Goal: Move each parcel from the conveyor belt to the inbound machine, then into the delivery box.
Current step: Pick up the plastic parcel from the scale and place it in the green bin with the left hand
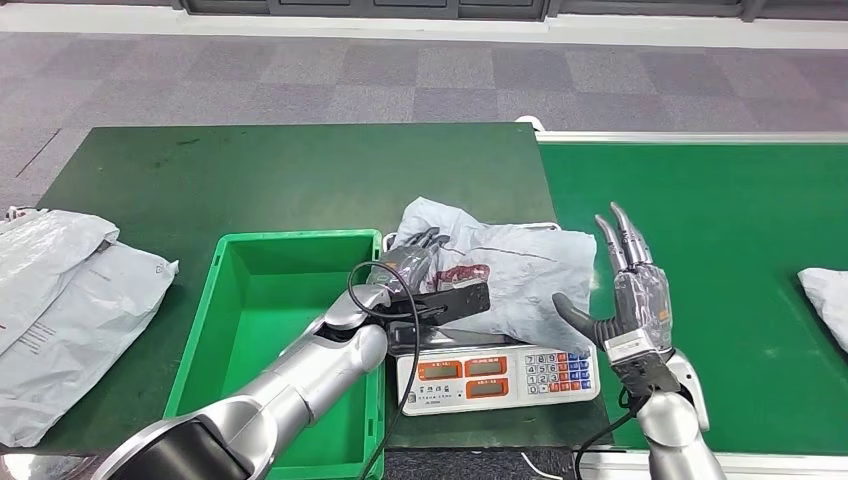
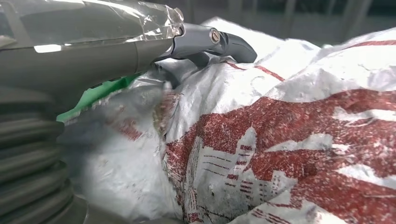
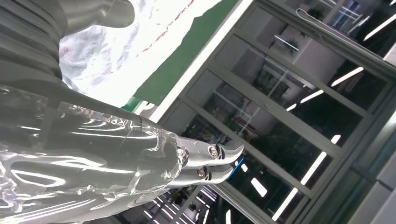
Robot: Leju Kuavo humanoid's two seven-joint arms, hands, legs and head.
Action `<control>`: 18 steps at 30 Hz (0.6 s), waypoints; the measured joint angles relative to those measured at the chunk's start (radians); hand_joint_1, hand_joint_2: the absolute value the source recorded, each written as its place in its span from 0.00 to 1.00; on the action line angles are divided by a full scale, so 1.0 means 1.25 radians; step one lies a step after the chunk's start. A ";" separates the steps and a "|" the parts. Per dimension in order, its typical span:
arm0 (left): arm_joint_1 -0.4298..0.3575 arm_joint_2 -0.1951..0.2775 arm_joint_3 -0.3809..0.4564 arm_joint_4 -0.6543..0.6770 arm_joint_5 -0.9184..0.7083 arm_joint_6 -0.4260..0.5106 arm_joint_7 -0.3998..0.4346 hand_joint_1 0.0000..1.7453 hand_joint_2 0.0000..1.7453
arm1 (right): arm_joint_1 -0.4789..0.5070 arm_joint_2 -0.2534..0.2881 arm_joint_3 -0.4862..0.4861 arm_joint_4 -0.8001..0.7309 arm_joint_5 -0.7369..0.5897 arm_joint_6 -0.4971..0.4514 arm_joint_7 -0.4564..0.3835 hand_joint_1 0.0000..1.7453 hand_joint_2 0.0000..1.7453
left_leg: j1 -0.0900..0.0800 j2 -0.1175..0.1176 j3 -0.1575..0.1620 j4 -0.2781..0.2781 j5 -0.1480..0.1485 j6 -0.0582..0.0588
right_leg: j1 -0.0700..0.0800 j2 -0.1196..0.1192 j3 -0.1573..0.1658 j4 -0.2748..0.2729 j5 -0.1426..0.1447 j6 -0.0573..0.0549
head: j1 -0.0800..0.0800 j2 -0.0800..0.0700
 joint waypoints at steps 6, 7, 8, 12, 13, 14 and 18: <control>0.001 0.005 -0.011 0.014 -0.024 0.051 0.000 1.00 1.00 | -0.002 0.013 0.000 0.000 0.030 0.023 0.012 0.00 1.00 | 0.000 0.001 0.002 0.000 0.000 0.000 | 0.000 0.000 0.001 0.000 0.001 0.000 | 0.000 0.000; 0.001 0.007 -0.011 0.015 -0.027 0.061 -0.003 1.00 1.00 | -0.002 0.014 -0.001 0.000 0.031 0.023 0.013 0.00 1.00 | 0.000 0.001 0.002 0.000 0.001 0.000 | 0.000 0.000 0.001 0.000 0.001 -0.001 | 0.000 0.000; 0.002 0.009 -0.011 0.016 -0.031 0.075 -0.009 1.00 1.00 | -0.002 0.015 -0.001 0.000 0.033 0.023 0.014 0.00 1.00 | 0.000 0.001 0.002 0.000 0.001 0.000 | 0.000 0.000 0.001 0.000 0.001 -0.001 | 0.000 0.000; 0.012 0.016 -0.008 0.017 -0.058 0.164 -0.044 1.00 1.00 | 0.003 0.018 -0.002 0.000 0.048 0.037 0.017 0.00 1.00 | 0.001 0.001 0.002 0.000 0.001 0.000 | 0.001 0.000 0.001 0.000 0.001 -0.001 | 0.000 0.000; 0.015 0.018 -0.006 0.017 -0.064 0.180 -0.055 1.00 1.00 | 0.005 0.019 -0.002 0.000 0.052 0.039 0.018 0.00 1.00 | 0.001 0.001 0.002 0.000 0.001 0.000 | 0.001 0.000 0.001 0.000 0.001 -0.001 | 0.000 0.000; 0.018 0.019 -0.003 0.017 -0.064 0.196 -0.070 1.00 1.00 | 0.007 0.019 -0.002 0.000 0.055 0.039 0.018 0.00 1.00 | 0.001 0.001 0.002 0.000 0.001 0.000 | 0.001 0.000 0.001 0.000 0.001 -0.001 | 0.000 0.000; 0.043 0.024 0.032 0.003 0.000 0.305 -0.231 1.00 1.00 | 0.011 0.019 -0.002 0.000 0.056 0.037 0.013 0.00 1.00 | 0.001 0.001 0.000 0.000 0.001 0.000 | 0.001 0.001 -0.001 0.000 0.001 -0.001 | 0.000 0.000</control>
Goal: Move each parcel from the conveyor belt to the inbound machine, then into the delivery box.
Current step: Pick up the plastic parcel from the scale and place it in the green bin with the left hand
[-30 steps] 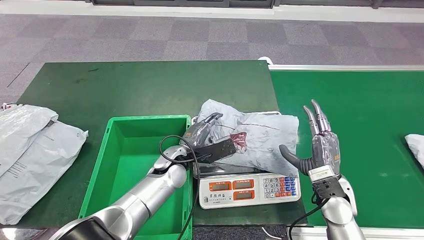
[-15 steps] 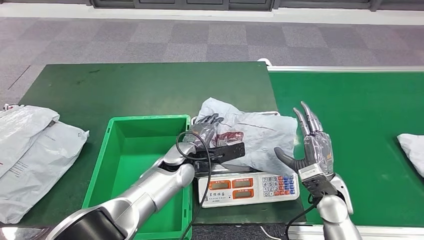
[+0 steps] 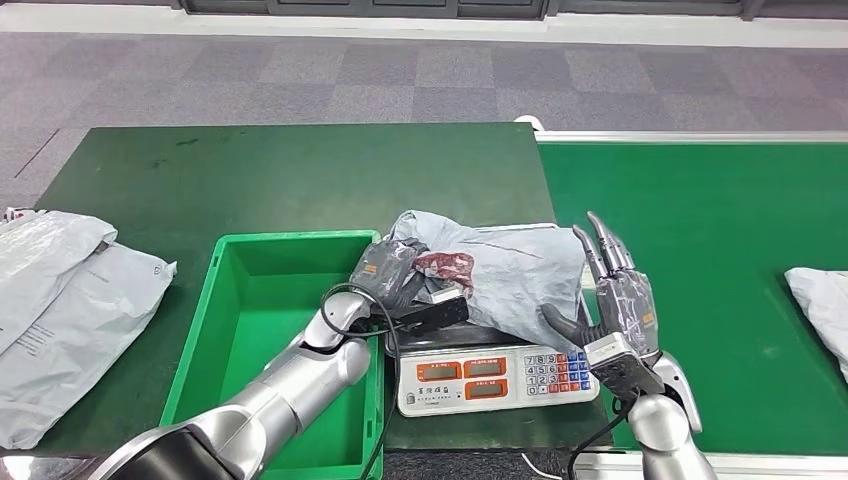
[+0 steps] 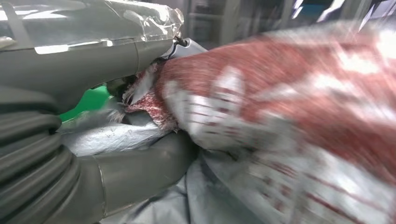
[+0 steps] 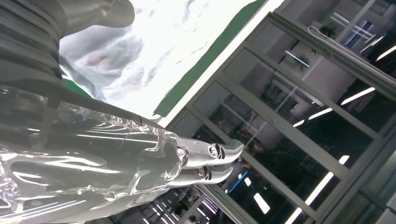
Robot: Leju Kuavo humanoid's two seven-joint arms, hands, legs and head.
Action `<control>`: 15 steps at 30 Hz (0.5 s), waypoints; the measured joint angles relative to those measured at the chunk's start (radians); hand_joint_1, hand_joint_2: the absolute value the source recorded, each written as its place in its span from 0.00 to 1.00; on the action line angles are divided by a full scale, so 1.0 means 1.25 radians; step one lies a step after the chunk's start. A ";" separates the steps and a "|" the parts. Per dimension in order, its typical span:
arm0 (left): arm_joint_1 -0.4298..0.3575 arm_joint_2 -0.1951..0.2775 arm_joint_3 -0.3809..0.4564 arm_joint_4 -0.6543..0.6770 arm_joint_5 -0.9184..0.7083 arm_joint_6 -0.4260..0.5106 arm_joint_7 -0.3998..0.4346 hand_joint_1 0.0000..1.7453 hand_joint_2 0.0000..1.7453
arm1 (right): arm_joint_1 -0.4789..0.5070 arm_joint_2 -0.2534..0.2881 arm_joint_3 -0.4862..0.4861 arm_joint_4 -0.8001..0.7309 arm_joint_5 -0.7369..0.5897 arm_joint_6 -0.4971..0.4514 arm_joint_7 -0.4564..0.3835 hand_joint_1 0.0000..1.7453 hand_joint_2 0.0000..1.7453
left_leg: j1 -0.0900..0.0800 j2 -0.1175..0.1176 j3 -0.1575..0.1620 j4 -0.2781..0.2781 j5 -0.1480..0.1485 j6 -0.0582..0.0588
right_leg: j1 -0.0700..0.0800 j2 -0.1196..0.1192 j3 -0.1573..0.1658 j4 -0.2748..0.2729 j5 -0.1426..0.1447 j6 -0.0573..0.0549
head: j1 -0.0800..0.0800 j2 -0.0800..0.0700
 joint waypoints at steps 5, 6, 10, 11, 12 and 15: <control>0.028 0.001 0.060 -0.022 0.072 0.100 -0.169 1.00 1.00 | 0.001 0.000 0.000 0.000 -0.009 -0.005 -0.011 0.00 1.00 | 0.000 0.000 -0.003 0.000 0.000 0.000 | 0.000 0.000 -0.003 0.000 0.000 0.000 | 0.000 0.000; 0.033 0.001 0.072 -0.028 0.092 0.114 -0.205 1.00 1.00 | 0.001 0.000 0.000 0.000 -0.012 -0.008 -0.011 0.00 1.00 | 0.000 0.000 -0.003 0.000 0.000 0.000 | 0.000 0.000 -0.003 0.000 0.000 0.000 | 0.000 0.000; 0.088 -0.001 0.149 -0.143 0.132 0.173 -0.364 1.00 1.00 | 0.002 -0.002 0.000 0.000 -0.034 -0.034 -0.014 0.00 1.00 | 0.000 0.000 -0.004 0.000 0.000 0.000 | 0.000 0.001 -0.005 0.000 0.000 0.000 | 0.000 0.000; 0.113 -0.002 0.178 -0.214 0.110 0.177 -0.377 1.00 1.00 | 0.003 -0.004 0.000 0.000 -0.041 -0.042 -0.014 0.00 1.00 | 0.000 0.000 -0.005 0.000 0.000 0.000 | 0.000 0.001 -0.005 0.000 0.000 0.000 | 0.000 0.000; 0.138 -0.003 0.210 -0.296 0.089 0.179 -0.383 1.00 1.00 | 0.005 -0.006 0.000 0.000 -0.049 -0.050 -0.013 0.00 1.00 | 0.000 0.001 -0.005 0.000 0.000 0.000 | 0.000 0.001 -0.006 0.000 0.000 0.000 | 0.000 0.000; 0.199 -0.004 0.294 -0.526 0.074 0.182 -0.389 1.00 1.00 | 0.020 -0.019 0.000 -0.002 -0.071 -0.072 -0.012 0.00 1.00 | 0.000 0.002 -0.006 0.000 -0.001 0.000 | 0.000 0.002 -0.007 0.000 0.000 0.000 | 0.000 0.000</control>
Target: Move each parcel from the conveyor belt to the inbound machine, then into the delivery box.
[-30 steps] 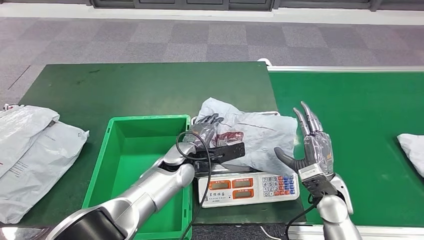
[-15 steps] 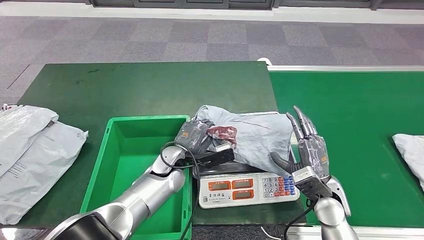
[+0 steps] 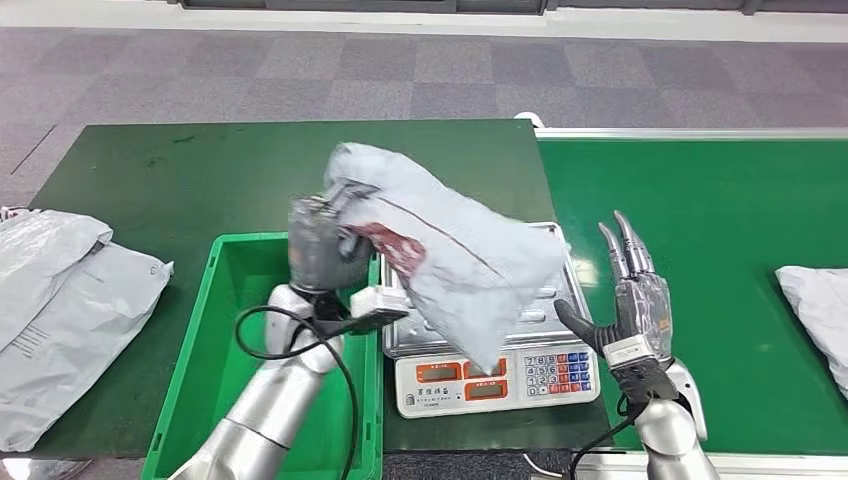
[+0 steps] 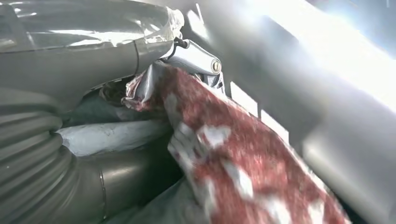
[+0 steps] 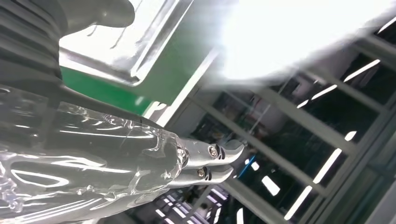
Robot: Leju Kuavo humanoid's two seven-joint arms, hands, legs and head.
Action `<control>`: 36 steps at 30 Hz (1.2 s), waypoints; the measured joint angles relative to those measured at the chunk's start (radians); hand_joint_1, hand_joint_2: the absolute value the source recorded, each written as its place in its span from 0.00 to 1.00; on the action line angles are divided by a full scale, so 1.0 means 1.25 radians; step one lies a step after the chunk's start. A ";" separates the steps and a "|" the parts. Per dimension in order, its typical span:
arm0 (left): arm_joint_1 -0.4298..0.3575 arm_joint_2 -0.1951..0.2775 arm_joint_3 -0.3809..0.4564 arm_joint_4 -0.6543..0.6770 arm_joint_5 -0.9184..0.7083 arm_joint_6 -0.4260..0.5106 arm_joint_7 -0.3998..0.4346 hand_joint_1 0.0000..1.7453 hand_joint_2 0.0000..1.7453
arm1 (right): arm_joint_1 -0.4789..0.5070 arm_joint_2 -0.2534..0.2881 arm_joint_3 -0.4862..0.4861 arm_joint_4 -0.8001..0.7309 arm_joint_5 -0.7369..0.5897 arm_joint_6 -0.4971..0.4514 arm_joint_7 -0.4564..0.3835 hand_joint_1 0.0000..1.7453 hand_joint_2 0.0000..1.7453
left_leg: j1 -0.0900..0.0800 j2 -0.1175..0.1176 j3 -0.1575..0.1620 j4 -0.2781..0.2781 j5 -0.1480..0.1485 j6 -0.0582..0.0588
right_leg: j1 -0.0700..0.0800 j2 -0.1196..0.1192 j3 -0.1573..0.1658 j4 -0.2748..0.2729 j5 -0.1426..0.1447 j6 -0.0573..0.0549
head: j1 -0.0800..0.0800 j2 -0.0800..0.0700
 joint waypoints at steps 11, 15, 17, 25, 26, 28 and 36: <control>0.122 0.013 0.172 -0.439 -0.038 0.004 0.000 1.00 1.00 | 0.054 -0.030 -0.018 -0.027 -0.021 -0.030 -0.007 0.00 1.00 | 0.001 -0.001 0.000 0.000 0.000 0.000 | 0.001 -0.001 0.000 0.000 -0.001 0.000 | 0.000 0.000; 0.134 0.014 0.217 -0.459 -0.135 0.004 0.000 1.00 1.00 | 0.074 -0.031 -0.026 -0.046 -0.020 -0.042 -0.007 0.00 1.00 | 0.000 -0.002 0.000 0.000 0.000 0.000 | 0.000 -0.002 0.001 0.000 -0.001 0.000 | 0.000 0.000; 0.140 0.014 0.255 -0.448 -0.202 0.003 0.003 1.00 1.00 | 0.090 -0.031 -0.034 -0.062 -0.017 -0.049 -0.007 0.00 1.00 | 0.000 -0.002 0.000 0.000 0.000 0.000 | 0.000 -0.002 0.001 0.000 -0.001 0.000 | 0.000 0.000; 0.257 0.134 0.335 -0.247 -0.540 -0.218 0.512 1.00 1.00 | 0.182 -0.028 -0.119 -0.174 0.010 0.018 0.001 0.00 1.00 | 0.001 0.010 0.007 -0.002 -0.006 -0.004 | 0.001 0.010 0.002 0.000 -0.004 -0.003 | 0.000 0.000; 0.280 0.149 0.332 -0.245 -0.546 -0.263 0.533 1.00 1.00 | 0.188 -0.028 -0.132 -0.183 0.013 0.030 0.001 0.00 1.00 | 0.001 0.011 0.007 -0.002 -0.007 -0.004 | 0.001 0.011 0.002 0.000 -0.004 -0.003 | 0.000 0.000; 0.309 0.170 0.320 -0.244 -0.553 -0.323 0.548 1.00 1.00 | 0.194 -0.026 -0.150 -0.197 0.018 0.044 0.000 0.00 1.00 | 0.001 0.009 0.008 -0.002 -0.007 -0.003 | 0.001 0.009 0.005 0.000 -0.006 -0.002 | 0.000 0.000; 0.359 0.212 0.273 -0.271 -0.539 -0.516 0.561 1.00 1.00 | 0.203 -0.019 -0.166 -0.214 0.036 0.059 -0.004 0.00 1.00 | 0.000 0.008 0.028 -0.004 -0.023 -0.003 | 0.000 0.007 0.032 0.000 -0.021 -0.003 | 0.000 0.000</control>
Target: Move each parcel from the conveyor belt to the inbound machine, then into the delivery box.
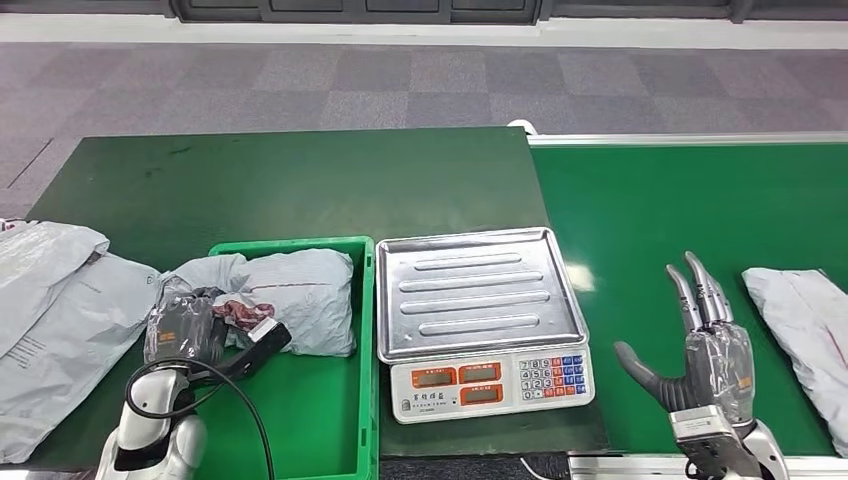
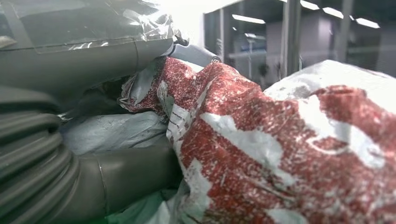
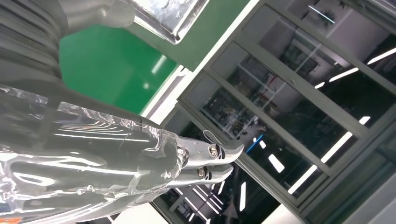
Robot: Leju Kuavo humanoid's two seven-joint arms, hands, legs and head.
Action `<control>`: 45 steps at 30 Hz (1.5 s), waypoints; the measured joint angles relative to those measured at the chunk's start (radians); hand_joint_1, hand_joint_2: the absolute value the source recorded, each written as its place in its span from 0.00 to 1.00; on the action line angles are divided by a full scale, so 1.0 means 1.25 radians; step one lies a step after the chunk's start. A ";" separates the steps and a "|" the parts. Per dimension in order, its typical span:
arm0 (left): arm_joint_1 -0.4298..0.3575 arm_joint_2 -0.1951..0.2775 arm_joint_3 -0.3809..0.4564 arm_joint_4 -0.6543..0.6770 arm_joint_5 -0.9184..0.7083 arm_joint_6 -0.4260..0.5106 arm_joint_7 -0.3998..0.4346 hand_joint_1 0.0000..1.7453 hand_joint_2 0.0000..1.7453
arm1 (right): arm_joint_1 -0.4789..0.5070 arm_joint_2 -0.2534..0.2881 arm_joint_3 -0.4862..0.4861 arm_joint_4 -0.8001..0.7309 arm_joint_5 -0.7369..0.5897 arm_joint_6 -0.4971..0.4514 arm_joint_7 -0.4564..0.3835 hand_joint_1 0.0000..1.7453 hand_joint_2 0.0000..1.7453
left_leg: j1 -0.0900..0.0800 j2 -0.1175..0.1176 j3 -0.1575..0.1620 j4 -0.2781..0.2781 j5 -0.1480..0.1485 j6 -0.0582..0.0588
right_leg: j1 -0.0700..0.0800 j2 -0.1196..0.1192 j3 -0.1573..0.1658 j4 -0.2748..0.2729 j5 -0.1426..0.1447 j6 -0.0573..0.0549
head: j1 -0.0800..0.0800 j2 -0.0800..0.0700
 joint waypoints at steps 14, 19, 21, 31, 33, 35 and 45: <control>0.058 0.011 -0.023 -0.078 0.163 0.118 -0.076 0.00 0.50 | -0.017 0.004 -0.002 0.001 0.009 0.009 0.020 0.00 1.00 | 0.000 -0.003 0.014 -0.004 -0.003 -0.002 | 0.000 -0.002 0.011 0.000 -0.006 -0.003 | 0.000 0.000; 0.063 -0.005 -0.021 -0.123 0.526 0.202 -0.302 0.00 0.00 | -0.029 0.005 -0.002 0.002 0.000 0.011 0.026 0.00 1.00 | 0.000 -0.005 0.012 -0.004 -0.003 -0.002 | -0.001 -0.005 0.011 0.000 -0.007 -0.002 | 0.000 0.000; 0.063 -0.019 -0.024 -0.143 0.751 0.229 -0.434 0.00 0.00 | -0.047 0.005 -0.002 0.009 -0.007 0.010 0.032 0.00 1.00 | 0.000 -0.005 0.013 -0.004 -0.002 -0.002 | -0.001 -0.005 0.010 0.000 -0.007 -0.002 | 0.000 0.000; 0.036 -0.030 -0.176 -0.258 0.984 0.388 -0.562 0.00 0.00 | -0.100 0.002 -0.002 0.060 -0.034 -0.002 0.025 0.00 1.00 | 0.000 -0.006 0.010 -0.002 0.001 0.000 | -0.001 -0.006 0.003 0.000 -0.003 0.000 | 0.000 0.000; 0.030 -0.020 -0.209 -0.280 1.002 0.399 -0.562 0.00 0.00 | -0.102 0.000 -0.002 0.064 -0.037 -0.002 0.020 0.00 1.00 | -0.001 -0.006 0.010 -0.002 0.001 0.000 | -0.001 -0.006 0.002 0.000 -0.003 0.000 | 0.000 0.000; 0.023 -0.010 -0.233 -0.288 1.013 0.405 -0.562 0.00 0.00 | -0.104 -0.003 -0.002 0.068 -0.039 -0.002 0.020 0.00 1.00 | -0.001 -0.006 0.009 -0.002 0.001 0.000 | -0.001 -0.006 0.002 0.000 -0.003 0.000 | 0.000 0.000; -0.001 0.000 -0.278 -0.286 1.120 0.196 -0.562 0.00 1.00 | -0.128 -0.023 -0.004 0.112 -0.003 -0.052 0.083 0.00 1.00 | -0.001 -0.006 0.008 -0.002 0.001 0.000 | -0.001 -0.006 0.001 0.000 -0.002 0.000 | 0.000 0.000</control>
